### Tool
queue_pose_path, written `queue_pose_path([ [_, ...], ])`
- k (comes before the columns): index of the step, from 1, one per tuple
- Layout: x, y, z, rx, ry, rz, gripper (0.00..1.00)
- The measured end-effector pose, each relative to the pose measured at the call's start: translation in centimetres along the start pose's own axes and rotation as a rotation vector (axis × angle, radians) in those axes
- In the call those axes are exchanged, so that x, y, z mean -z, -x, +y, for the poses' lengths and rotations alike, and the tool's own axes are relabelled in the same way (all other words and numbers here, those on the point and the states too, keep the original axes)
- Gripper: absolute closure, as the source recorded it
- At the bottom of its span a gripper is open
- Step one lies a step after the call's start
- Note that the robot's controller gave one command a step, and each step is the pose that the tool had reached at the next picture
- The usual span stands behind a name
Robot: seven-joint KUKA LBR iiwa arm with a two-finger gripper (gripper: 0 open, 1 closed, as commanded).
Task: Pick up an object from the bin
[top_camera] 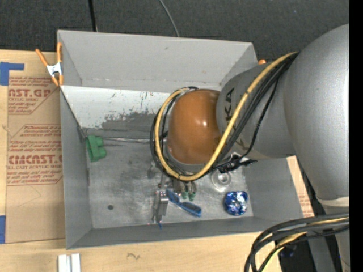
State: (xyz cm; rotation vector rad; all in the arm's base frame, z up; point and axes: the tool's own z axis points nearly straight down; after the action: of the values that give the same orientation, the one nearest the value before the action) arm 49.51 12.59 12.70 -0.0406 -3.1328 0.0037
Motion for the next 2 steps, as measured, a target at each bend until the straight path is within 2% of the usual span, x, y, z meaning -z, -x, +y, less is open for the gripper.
queue_pose_path([
  [1, -2.2, -0.9, -7.1, 0.250, 0.000, -0.009, 0.00],
  [2, 4.8, 2.5, -4.8, 0.425, 0.001, -0.014, 0.00],
])
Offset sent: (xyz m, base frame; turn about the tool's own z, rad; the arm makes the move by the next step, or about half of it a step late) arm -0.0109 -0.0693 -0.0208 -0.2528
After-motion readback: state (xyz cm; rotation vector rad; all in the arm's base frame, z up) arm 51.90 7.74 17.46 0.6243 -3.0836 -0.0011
